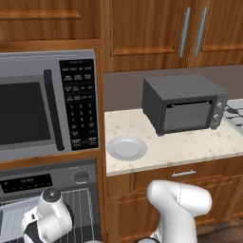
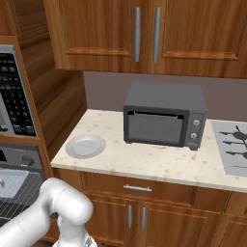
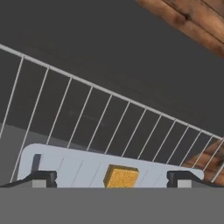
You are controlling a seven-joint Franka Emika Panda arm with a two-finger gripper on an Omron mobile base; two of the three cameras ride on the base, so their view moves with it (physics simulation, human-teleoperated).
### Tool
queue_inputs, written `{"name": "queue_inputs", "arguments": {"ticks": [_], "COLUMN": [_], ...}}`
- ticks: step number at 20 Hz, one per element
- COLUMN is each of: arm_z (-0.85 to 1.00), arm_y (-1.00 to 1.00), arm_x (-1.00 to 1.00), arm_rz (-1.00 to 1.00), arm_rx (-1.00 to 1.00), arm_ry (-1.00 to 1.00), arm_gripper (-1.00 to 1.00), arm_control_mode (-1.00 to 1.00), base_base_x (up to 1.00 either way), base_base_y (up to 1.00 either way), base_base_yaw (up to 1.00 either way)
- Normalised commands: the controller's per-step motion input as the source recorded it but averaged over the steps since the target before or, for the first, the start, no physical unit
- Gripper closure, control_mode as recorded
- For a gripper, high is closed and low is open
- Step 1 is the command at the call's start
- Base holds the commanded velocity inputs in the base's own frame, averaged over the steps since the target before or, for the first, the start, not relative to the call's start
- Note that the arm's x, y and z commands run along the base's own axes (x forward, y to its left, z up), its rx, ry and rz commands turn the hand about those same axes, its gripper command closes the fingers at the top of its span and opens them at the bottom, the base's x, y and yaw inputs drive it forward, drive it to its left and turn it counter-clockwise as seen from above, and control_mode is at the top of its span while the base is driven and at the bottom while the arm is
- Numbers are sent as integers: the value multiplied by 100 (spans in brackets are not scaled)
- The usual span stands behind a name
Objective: Take the baked cake out of the oven and place it on the plate for cooling. Then close the oven door.
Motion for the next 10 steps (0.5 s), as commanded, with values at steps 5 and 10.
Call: {"name": "queue_inputs", "arguments": {"ticks": [5, 10], "arm_z": [-4, -3], "arm_y": [13, 4], "arm_x": [4, 14], "arm_rz": [-1, -5], "arm_rx": [0, 0], "arm_ry": [0, 0], "arm_gripper": [-100, -100], "arm_control_mode": [-100, -100], "base_base_x": [0, 0], "base_base_y": [0, 0], "base_base_yaw": [0, 0]}}
